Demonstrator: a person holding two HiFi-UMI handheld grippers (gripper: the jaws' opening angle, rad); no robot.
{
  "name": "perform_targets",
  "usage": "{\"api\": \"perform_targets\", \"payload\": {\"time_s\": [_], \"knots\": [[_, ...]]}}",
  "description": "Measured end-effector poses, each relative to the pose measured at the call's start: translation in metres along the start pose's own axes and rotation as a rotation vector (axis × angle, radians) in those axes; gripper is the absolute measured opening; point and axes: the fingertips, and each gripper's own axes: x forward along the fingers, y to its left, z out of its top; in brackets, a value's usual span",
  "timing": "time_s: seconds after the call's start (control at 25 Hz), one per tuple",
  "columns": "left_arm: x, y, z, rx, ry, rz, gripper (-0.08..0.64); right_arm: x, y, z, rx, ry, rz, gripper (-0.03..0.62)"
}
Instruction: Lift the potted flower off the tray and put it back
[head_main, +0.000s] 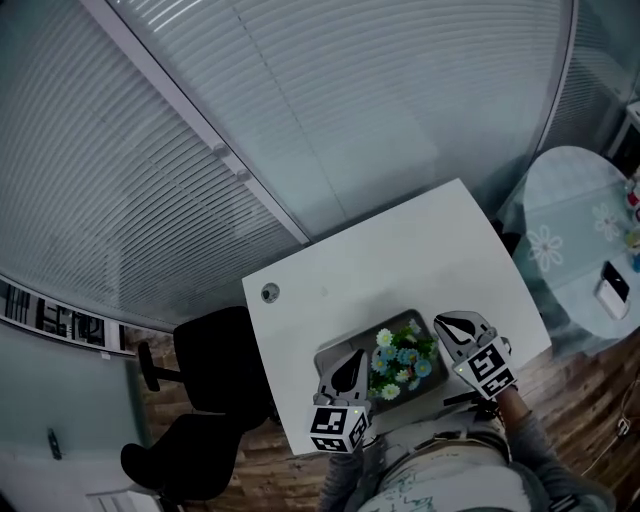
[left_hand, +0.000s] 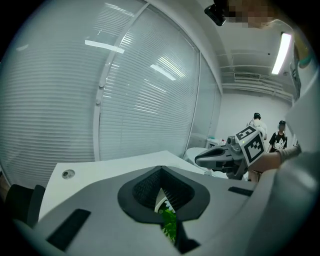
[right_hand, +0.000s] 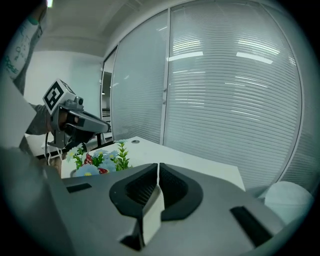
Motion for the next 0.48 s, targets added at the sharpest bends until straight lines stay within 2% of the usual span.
{"api": "perform_targets", "payload": {"time_s": [0.48], "knots": [[0.013, 0.025, -0.034, 0.044, 0.082, -0.044, 0.011, 0.012, -0.008, -0.039, 0.003, 0.093, -0.012, 0.023]]}}
